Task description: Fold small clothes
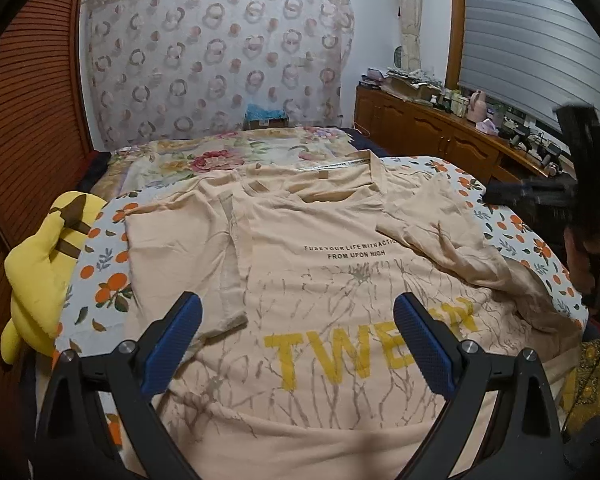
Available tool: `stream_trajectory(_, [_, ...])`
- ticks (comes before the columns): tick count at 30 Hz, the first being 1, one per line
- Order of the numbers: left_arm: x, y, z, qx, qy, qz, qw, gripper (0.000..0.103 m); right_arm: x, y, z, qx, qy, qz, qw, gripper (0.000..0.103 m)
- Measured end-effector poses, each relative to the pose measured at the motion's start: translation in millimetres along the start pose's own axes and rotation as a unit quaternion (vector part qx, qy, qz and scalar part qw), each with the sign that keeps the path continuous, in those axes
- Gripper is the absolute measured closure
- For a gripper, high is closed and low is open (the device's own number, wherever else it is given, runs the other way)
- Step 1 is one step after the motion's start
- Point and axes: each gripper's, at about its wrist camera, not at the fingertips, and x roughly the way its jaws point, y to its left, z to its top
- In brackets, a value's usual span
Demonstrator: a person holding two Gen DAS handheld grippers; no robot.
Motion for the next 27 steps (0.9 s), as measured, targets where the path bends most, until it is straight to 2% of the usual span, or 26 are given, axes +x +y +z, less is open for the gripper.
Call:
stream_trajectory(4, [1,-5,-7,-0.007,0.003,-0.014,0.9999,0.005,5,-6,-30,0.015,0.037,0.002,0.999,0.075])
stream_trajectory(10, [2,-11,-12,-0.005,0.008,-0.016,0.9998,0.005,11,2,-57,0.022,0.065,0.015,0.998,0.075])
stream_trajectory(12, [2,-11,-13,-0.005,0.007,-0.015,0.9999,0.005,14,6,-61,0.016,0.07,0.016,0.997,0.083])
stream_trajectory(14, [2,-12,-15,-0.005,0.008,-0.012,0.9999,0.005,15,9,-62,0.009,0.067,0.013,0.998,0.092])
stream_trajectory(17, [1,-12,-17,-0.008,0.007,-0.013,0.9999,0.005,10,11,-57,0.008,0.055,0.033,0.998,0.098])
stream_trajectory(21, [1,-12,-17,-0.009,0.007,-0.012,0.9999,0.005,0,24,-50,-0.002,0.035,0.058,0.998,0.099])
stream_trajectory(27, [-2,-6,-18,-0.016,0.001,-0.009,0.9998,0.005,-1,48,-51,-0.017,0.047,0.103,0.993,0.1])
